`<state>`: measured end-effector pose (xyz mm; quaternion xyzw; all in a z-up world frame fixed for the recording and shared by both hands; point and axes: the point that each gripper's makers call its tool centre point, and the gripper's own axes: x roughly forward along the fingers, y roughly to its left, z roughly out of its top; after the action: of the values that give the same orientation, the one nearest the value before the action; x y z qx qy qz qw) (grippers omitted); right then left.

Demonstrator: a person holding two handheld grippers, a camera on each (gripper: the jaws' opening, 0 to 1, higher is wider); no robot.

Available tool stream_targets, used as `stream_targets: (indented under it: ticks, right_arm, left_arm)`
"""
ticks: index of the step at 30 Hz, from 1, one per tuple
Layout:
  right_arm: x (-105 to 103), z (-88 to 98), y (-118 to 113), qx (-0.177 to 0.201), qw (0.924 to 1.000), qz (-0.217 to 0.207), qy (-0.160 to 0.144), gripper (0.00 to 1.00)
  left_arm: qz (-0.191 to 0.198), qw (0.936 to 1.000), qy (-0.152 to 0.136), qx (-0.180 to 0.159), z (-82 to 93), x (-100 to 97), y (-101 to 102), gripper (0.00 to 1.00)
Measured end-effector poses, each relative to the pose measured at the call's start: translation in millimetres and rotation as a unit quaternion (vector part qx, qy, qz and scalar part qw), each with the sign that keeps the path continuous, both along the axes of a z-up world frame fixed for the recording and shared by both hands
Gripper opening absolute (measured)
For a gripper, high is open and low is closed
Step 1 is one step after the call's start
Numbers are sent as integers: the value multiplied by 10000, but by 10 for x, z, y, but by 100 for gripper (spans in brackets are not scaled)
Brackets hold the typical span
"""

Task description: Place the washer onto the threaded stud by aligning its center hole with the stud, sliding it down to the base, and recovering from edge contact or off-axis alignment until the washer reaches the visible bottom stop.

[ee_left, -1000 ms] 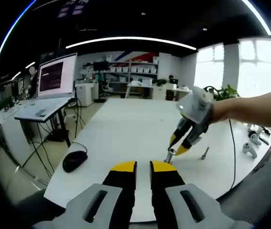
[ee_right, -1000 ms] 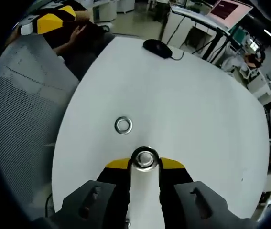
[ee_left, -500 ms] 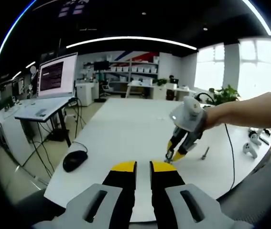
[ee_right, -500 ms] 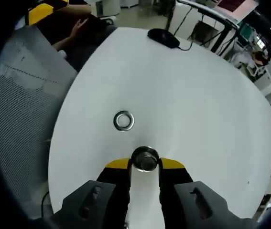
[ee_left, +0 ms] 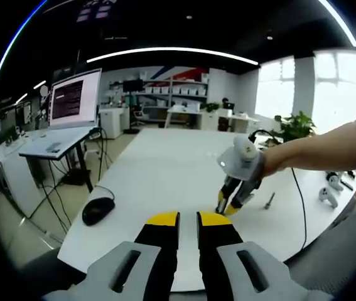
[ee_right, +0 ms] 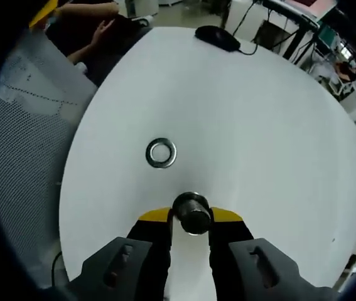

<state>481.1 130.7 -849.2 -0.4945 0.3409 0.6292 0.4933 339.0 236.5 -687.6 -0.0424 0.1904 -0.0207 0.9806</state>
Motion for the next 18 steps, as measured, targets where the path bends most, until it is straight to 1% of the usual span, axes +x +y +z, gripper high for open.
stream_targets:
  ticks: [3,5,6,8,10,13,15,18]
  right_arm:
    - [8,-1,-2,-14,10000,-4,12,23]
    - [0,1,-10,-13,10000,66,19,23]
    - [4,-4,-12,9,9999,130,-4,24]
    - [27,-2,-7,69,9999,95,-60,25]
    - [30,42,14,197,9998,-21,-38,28]
    - [20,133,42,305,9995,-2,-42,32]
    - [9,211,95,436,9990,13,-59,32]
    - [-62,304,182,587,9982,86,28,32]
  left_arm:
    - [-2,10000,13,-2,-5,-1,0,8]
    - [-4,10000,21,-4,-7,-2,-1,8]
    - [-3,10000,17,-2,-6,-1,-1,8]
    - [-2,10000,15,-5,-4,-1,-1,8]
    - [-2,10000,19,-6,-6,0,0,8]
    - [-3,10000,16,-3,-5,1,0,8]
    - [-3,10000,15,-3,-4,0,0,8]
    - [3,10000,13,-7,-4,-1,0,8]
